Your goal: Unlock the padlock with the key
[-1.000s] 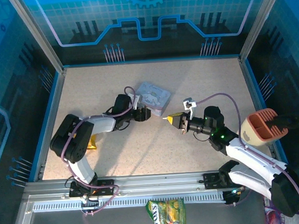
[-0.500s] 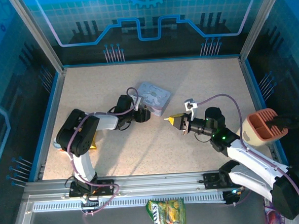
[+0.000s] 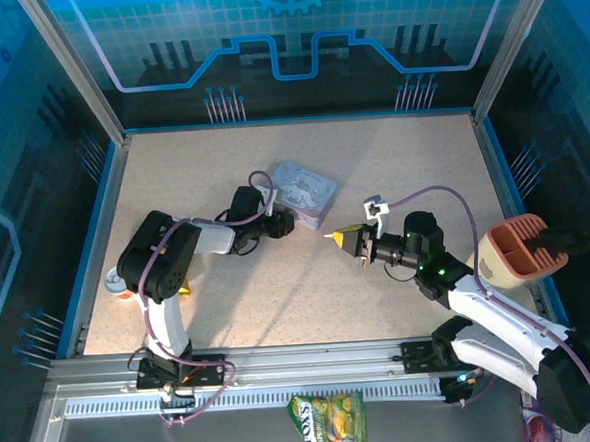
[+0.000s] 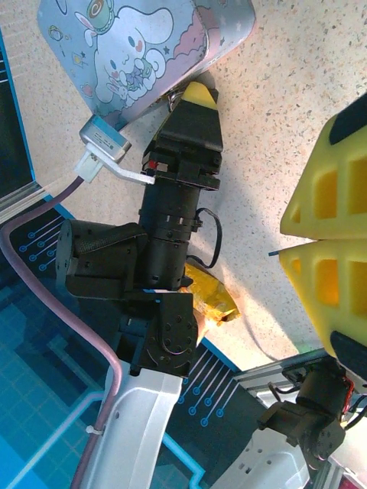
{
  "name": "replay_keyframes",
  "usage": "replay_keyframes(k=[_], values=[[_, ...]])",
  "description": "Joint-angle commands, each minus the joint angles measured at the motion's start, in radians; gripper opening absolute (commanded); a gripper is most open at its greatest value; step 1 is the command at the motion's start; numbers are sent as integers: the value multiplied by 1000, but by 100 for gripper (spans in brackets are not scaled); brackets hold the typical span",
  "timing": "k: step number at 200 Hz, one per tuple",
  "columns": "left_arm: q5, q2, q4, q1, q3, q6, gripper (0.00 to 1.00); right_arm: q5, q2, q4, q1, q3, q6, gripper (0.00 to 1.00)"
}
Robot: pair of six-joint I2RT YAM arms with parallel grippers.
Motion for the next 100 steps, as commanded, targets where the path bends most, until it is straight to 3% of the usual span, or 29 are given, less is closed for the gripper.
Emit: replay_keyframes(k=[1,30,62,100], values=[[0,52,34,-9,17,-13,37,9,-8,-6,-15,2,-21,0],[-2,56,33,-19,8,-9,29,12,7,-6,-16,11,-24,0],[-13,27,41,-24,-35,-6,28,25,50,-6,-22,42,-26,0],[-13,35,52,-24,-54,-19,12,64,195,16,-53,134,-2,0]])
